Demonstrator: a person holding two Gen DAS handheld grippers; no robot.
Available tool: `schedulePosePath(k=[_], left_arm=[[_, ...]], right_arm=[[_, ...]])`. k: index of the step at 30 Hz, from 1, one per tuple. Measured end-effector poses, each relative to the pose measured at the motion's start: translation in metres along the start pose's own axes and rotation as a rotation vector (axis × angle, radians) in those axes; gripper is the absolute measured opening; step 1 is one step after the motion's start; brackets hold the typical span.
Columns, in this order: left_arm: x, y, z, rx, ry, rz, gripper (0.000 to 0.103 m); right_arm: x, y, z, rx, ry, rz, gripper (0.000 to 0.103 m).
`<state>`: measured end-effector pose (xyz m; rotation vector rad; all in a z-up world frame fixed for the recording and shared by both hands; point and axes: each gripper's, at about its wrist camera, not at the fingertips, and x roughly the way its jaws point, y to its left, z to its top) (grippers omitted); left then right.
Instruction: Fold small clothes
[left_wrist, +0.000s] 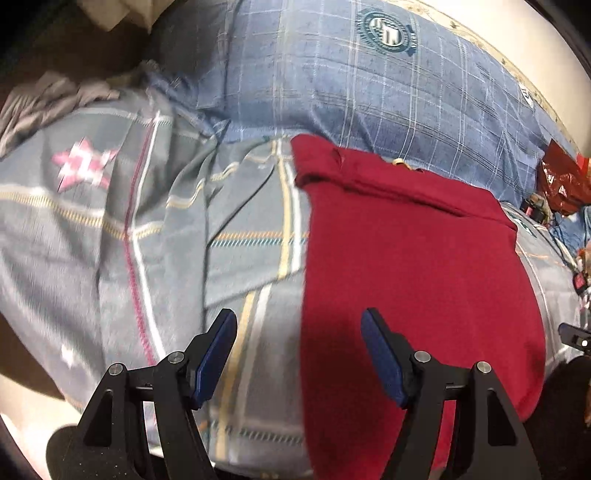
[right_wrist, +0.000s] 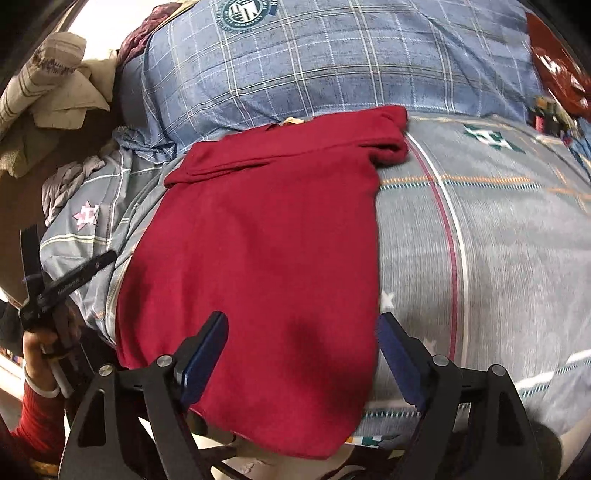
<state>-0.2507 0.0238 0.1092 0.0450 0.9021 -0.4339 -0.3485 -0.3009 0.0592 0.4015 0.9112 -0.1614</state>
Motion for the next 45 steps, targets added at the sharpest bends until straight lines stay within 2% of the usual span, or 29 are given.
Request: schedulePosePath(k=[3, 9, 16, 21, 27, 29, 31, 32, 34, 38, 42, 45], left_arm=[[-0.009, 0.012, -0.009, -0.03, 0.019, -0.027, 0.069], [-0.01, 0.007, -0.027, -0.027, 0.092, -0.111, 0.069], [0.007, -0.006, -0.04, 0.026, 0.168, -0.125, 0.069], [0.015, -0.012, -0.035, 0.037, 0.162, -0.116, 0.071], [0.02, -0.01, -0.031, 0.009, 0.174, -0.124, 0.071], [0.021, -0.012, -0.031, 0.005, 0.178, -0.122, 0.072], [0.021, -0.012, -0.03, 0.007, 0.181, -0.125, 0.072], [0.021, -0.012, -0.03, 0.003, 0.185, -0.125, 0.072], [0.022, -0.013, -0.03, 0.008, 0.185, -0.123, 0.072], [0.023, -0.017, -0.03, 0.023, 0.191, -0.119, 0.072], [0.026, -0.025, -0.03, 0.045, 0.198, -0.106, 0.073], [0.025, -0.027, -0.029, 0.044, 0.207, -0.128, 0.073]], right_arm=[[0.002, -0.004, -0.008, 0.023, 0.01, 0.017, 0.085], [0.007, -0.007, -0.016, 0.023, 0.043, 0.014, 0.085], [0.007, -0.023, -0.029, 0.073, 0.09, 0.03, 0.085], [0.012, -0.03, -0.041, 0.095, 0.119, 0.066, 0.085], [0.026, -0.026, -0.055, 0.136, 0.182, 0.181, 0.086], [0.027, -0.02, -0.056, 0.105, 0.178, 0.164, 0.086], [0.025, -0.016, -0.053, 0.087, 0.181, 0.197, 0.077], [0.024, -0.014, -0.052, 0.09, 0.181, 0.223, 0.068], [0.021, -0.012, -0.048, 0.106, 0.173, 0.294, 0.067], [0.03, -0.008, -0.047, 0.091, 0.176, 0.267, 0.069], [0.032, -0.003, -0.049, 0.075, 0.161, 0.292, 0.069], [0.034, -0.008, -0.045, 0.095, 0.171, 0.317, 0.069]])
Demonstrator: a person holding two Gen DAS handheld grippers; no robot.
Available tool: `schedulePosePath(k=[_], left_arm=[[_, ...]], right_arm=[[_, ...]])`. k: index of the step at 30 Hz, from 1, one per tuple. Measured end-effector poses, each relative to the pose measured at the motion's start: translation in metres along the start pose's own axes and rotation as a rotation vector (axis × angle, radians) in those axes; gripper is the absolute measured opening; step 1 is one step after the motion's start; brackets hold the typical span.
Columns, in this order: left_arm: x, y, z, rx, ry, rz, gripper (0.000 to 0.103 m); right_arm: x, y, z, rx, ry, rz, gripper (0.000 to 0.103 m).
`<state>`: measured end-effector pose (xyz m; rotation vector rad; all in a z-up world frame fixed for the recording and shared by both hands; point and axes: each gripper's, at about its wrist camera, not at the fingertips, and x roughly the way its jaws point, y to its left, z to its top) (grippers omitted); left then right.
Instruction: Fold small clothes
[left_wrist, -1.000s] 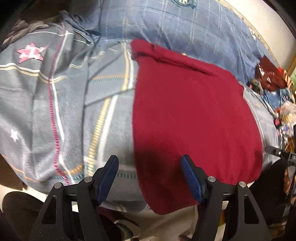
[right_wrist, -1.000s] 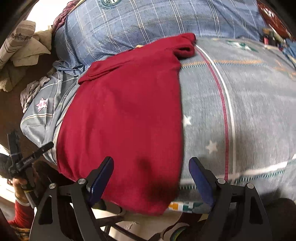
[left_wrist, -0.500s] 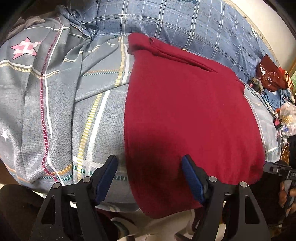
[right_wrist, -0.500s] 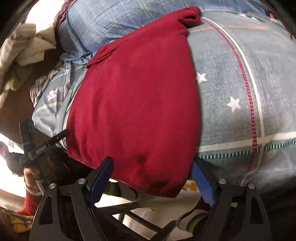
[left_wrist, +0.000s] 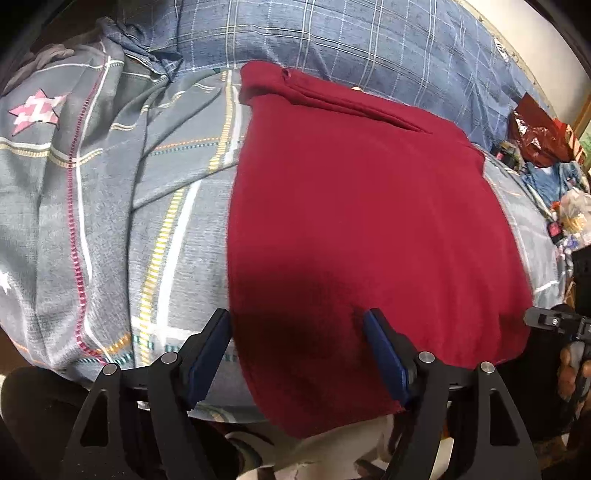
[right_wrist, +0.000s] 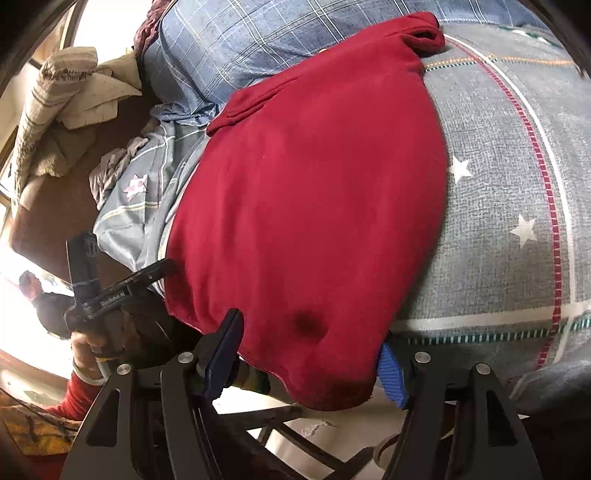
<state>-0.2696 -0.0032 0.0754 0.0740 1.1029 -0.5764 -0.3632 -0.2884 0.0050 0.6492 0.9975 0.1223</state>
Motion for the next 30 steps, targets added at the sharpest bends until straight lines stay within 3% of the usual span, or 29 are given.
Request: schedulePosePath(k=[11, 12, 13, 15, 16, 18, 25, 30], left_arm=[[0.005, 0.003, 0.001, -0.022, -0.025, -0.029, 0.072], [0.005, 0.004, 0.001, -0.025, -0.031, -0.023, 0.06], [0.005, 0.004, 0.002, -0.025, -0.041, -0.001, 0.035], [0.006, 0.006, 0.004, -0.028, -0.031, 0.007, 0.017], [0.005, 0.005, 0.006, -0.033, -0.022, -0.006, 0.01], [0.001, 0.004, 0.011, -0.038, -0.015, -0.024, 0.01], [-0.039, -0.002, 0.024, -0.013, -0.1, -0.071, 0.009], [-0.05, -0.003, 0.016, 0.014, -0.086, -0.089, 0.009]], right_arm=[[0.002, -0.003, 0.003, 0.031, -0.011, 0.029, 0.072], [0.002, -0.001, 0.003, 0.014, -0.014, 0.024, 0.067], [0.003, 0.002, 0.003, -0.012, -0.019, 0.012, 0.063], [0.006, 0.004, 0.005, -0.021, -0.029, 0.011, 0.034], [0.007, 0.002, 0.006, -0.012, -0.027, 0.019, 0.029], [0.012, 0.0, 0.01, 0.017, -0.026, 0.019, 0.02], [-0.02, 0.026, 0.017, -0.039, -0.097, 0.079, 0.017], [-0.031, 0.037, 0.016, -0.057, -0.114, 0.133, 0.015]])
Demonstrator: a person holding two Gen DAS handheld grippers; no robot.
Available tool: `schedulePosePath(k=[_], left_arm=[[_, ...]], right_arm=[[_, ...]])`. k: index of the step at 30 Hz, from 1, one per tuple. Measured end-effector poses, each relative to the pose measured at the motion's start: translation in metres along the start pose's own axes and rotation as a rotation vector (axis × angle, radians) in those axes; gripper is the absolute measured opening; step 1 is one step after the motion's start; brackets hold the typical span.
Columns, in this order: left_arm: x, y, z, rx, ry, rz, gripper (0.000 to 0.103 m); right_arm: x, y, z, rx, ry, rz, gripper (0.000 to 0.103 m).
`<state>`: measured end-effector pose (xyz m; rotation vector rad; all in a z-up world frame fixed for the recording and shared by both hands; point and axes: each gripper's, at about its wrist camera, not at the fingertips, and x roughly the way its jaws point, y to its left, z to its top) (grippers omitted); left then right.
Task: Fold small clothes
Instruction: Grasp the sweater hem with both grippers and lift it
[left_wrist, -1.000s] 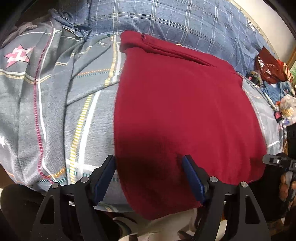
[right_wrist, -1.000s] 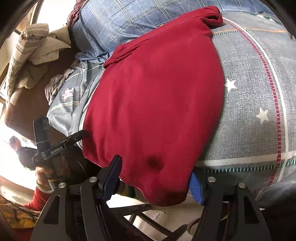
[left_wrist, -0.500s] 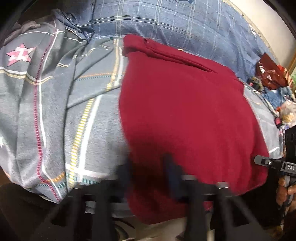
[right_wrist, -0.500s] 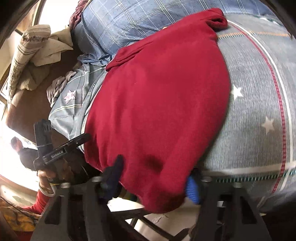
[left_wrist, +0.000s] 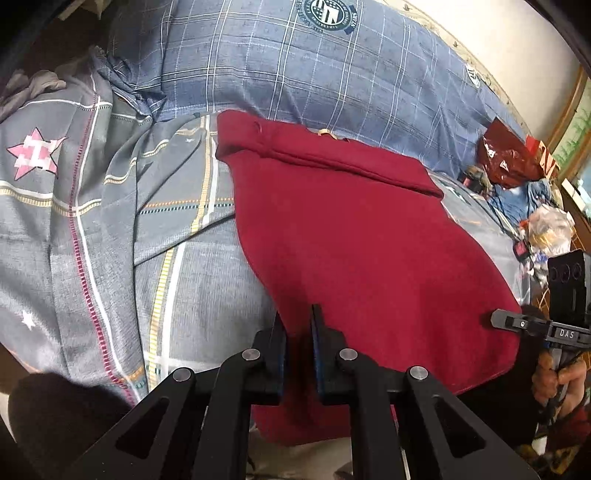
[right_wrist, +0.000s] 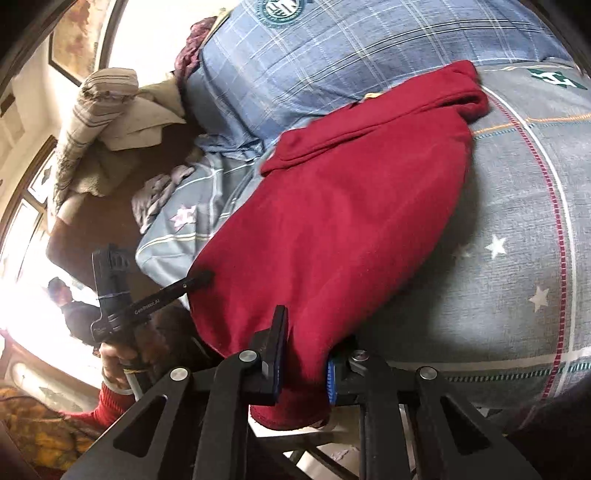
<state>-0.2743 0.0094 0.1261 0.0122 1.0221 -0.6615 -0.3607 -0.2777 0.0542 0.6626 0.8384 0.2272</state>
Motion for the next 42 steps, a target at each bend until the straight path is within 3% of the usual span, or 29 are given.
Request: schedulePosePath(k=[6, 11, 18, 21, 24, 30, 32, 34, 36, 39, 42], left_arm=[[-0.006, 0.007, 0.005, -0.029, 0.011, -0.021, 0.009], [-0.021, 0.007, 0.035, -0.042, -0.06, -0.069, 0.008], [-0.028, 0.011, 0.099, -0.013, -0.192, -0.085, 0.009], [-0.007, 0.017, 0.134, -0.036, -0.21, -0.089, 0.009], [0.028, 0.024, 0.169, -0.064, -0.208, -0.069, 0.009], [0.125, 0.037, 0.225, -0.127, -0.137, -0.032, 0.01], [0.151, 0.046, 0.236, -0.173, -0.123, -0.036, 0.015], [0.164, 0.057, 0.246, -0.197, -0.144, -0.018, 0.037], [0.162, 0.067, 0.253, -0.208, -0.192, 0.019, 0.06], [0.152, 0.08, 0.251, -0.248, -0.254, 0.011, 0.065], [0.15, 0.085, 0.247, -0.272, -0.256, 0.02, 0.065]], right_arm=[[0.003, 0.001, -0.008, 0.012, 0.037, 0.025, 0.014], [-0.007, -0.004, 0.002, 0.04, 0.019, 0.084, 0.014], [-0.026, 0.005, 0.06, 0.024, -0.163, 0.143, 0.013], [-0.031, 0.005, 0.097, 0.031, -0.249, 0.15, 0.013], [-0.024, -0.003, 0.139, 0.023, -0.297, 0.091, 0.013], [0.018, -0.056, 0.218, 0.096, -0.273, -0.018, 0.013], [0.042, -0.079, 0.241, 0.135, -0.245, -0.067, 0.015], [0.065, -0.106, 0.257, 0.211, -0.213, -0.104, 0.017], [0.08, -0.13, 0.266, 0.284, -0.173, -0.13, 0.037], [0.065, -0.133, 0.267, 0.224, -0.239, -0.174, 0.06], [0.036, -0.124, 0.262, 0.179, -0.316, -0.222, 0.063]])
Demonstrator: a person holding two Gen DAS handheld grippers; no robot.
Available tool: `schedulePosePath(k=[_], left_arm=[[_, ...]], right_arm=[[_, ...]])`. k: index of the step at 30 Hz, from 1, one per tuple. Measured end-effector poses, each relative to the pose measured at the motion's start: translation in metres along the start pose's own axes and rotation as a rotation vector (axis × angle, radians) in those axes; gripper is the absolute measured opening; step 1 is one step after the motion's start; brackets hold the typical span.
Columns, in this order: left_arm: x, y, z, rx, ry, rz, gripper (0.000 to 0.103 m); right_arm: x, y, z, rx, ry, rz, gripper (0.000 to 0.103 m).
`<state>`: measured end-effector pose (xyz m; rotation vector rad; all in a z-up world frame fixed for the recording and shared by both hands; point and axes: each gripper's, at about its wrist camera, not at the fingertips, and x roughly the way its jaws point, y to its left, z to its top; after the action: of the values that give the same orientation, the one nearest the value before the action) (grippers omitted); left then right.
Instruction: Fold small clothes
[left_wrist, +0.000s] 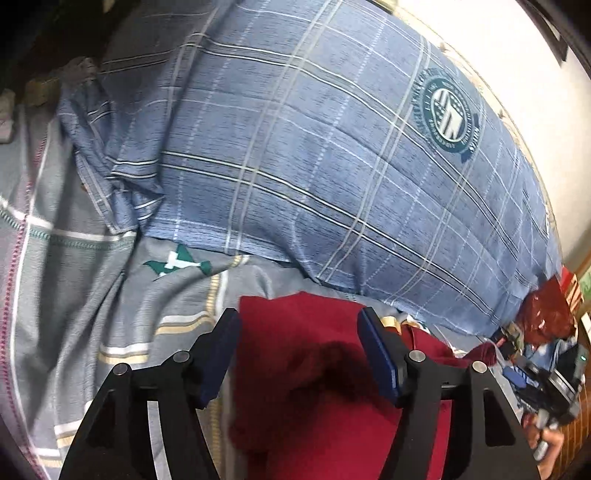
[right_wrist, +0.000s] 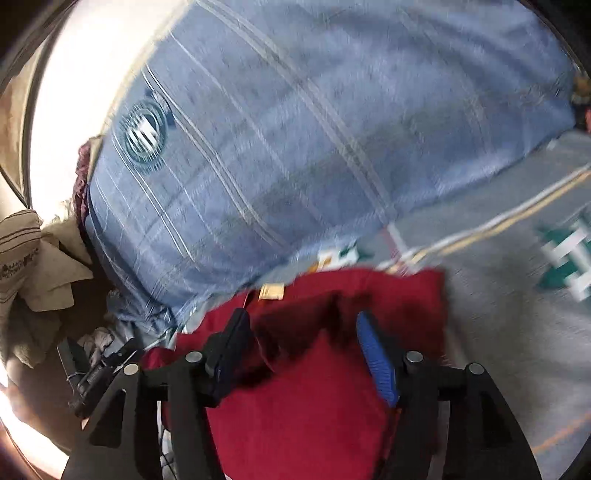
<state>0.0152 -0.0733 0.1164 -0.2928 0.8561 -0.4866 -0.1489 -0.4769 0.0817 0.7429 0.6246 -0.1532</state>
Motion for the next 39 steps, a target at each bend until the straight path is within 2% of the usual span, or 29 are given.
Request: schedulePosePath(k=[3, 6, 8, 11, 13, 14, 16, 19, 20, 23, 25, 26, 29, 34, 37, 39], left_arm=[[-0.001, 0.0, -0.006, -0.009, 0.011, 0.005, 0.065], [0.0, -0.001, -0.01, 0.015, 0.037, 0.017, 0.065], [-0.001, 0.001, -0.013, 0.035, 0.055, 0.042, 0.065], [0.009, 0.001, -0.012, 0.049, 0.094, 0.085, 0.065], [0.017, 0.0, -0.014, 0.066, 0.13, 0.138, 0.065], [0.019, 0.0, -0.014, 0.074, 0.143, 0.166, 0.065], [0.021, 0.0, -0.013, 0.08, 0.148, 0.186, 0.065], [0.02, 0.001, -0.013, 0.079, 0.155, 0.219, 0.065], [0.02, 0.002, -0.015, 0.087, 0.16, 0.231, 0.065], [0.018, 0.002, -0.022, 0.123, 0.178, 0.259, 0.065], [0.017, 0.002, -0.024, 0.143, 0.182, 0.276, 0.065], [0.016, 0.003, -0.023, 0.145, 0.181, 0.28, 0.065], [0.015, 0.005, -0.019, 0.141, 0.17, 0.277, 0.065], [0.021, 0.01, -0.02, 0.153, 0.174, 0.306, 0.065], [0.022, 0.009, -0.02, 0.151, 0.173, 0.306, 0.065], [0.021, 0.008, -0.021, 0.153, 0.168, 0.307, 0.065]], right_arm=[[-0.015, 0.021, -0.001, -0.087, 0.011, 0.027, 0.063], [-0.004, 0.056, -0.015, -0.263, 0.091, 0.009, 0.062], [0.023, 0.071, -0.021, -0.346, 0.131, -0.065, 0.062], [0.068, 0.06, -0.012, -0.364, 0.144, -0.219, 0.058], [0.092, 0.034, -0.001, -0.327, 0.136, -0.372, 0.058], [0.098, 0.019, 0.004, -0.273, 0.145, -0.403, 0.051], [0.095, 0.002, 0.009, -0.158, 0.142, -0.342, 0.051], [0.078, 0.026, 0.008, -0.189, 0.098, -0.337, 0.058], [0.075, 0.041, 0.007, -0.218, 0.089, -0.303, 0.06], [0.085, 0.091, 0.001, -0.303, 0.119, -0.149, 0.062], [0.111, 0.127, -0.008, -0.336, 0.18, -0.017, 0.062], [0.129, 0.143, -0.014, -0.348, 0.212, 0.023, 0.062], [0.181, 0.18, -0.03, -0.405, 0.26, 0.019, 0.059], [0.248, 0.217, -0.055, -0.451, 0.344, 0.005, 0.052], [0.274, 0.223, -0.067, -0.475, 0.377, -0.038, 0.054], [0.28, 0.228, -0.074, -0.516, 0.361, -0.07, 0.056]])
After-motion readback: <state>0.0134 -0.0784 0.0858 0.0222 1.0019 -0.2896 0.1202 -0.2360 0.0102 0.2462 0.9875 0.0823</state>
